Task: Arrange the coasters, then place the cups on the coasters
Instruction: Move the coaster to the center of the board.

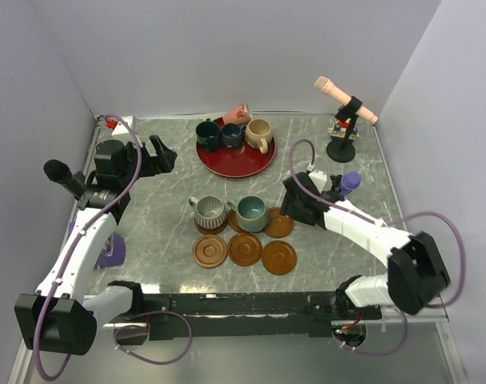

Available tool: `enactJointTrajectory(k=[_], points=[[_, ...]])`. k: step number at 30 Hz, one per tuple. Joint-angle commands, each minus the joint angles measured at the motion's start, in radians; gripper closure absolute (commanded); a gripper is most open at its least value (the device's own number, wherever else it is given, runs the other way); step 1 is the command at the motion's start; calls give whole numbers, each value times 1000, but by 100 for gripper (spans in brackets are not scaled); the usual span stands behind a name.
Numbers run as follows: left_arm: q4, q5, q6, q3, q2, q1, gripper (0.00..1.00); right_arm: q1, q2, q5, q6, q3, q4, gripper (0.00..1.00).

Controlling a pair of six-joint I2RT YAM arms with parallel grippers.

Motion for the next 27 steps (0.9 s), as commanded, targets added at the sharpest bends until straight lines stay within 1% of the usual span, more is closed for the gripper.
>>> enactJointTrajectory(k=[1, 4, 8, 11, 14, 19, 27], points=[[36, 13, 3, 6, -14, 1, 3, 45, -142, 30, 19, -44, -155, 29], [36, 15, 1, 6, -16, 1, 3, 106, -206, 17, 79, -95, -256, 28], [38, 18, 1, 5, -16, 1, 3, 246, -291, -49, 201, -179, -358, 28], [35, 16, 1, 6, -16, 1, 3, 356, -308, -80, 299, -218, -416, 29], [35, 13, 3, 5, -16, 1, 3, 453, -289, -91, 375, -232, -456, 30], [36, 10, 4, 3, -16, 1, 3, 528, -220, -114, 413, -264, -406, 37], [35, 6, 6, 5, -14, 1, 3, 537, -170, -106, 387, -273, -274, 42]])
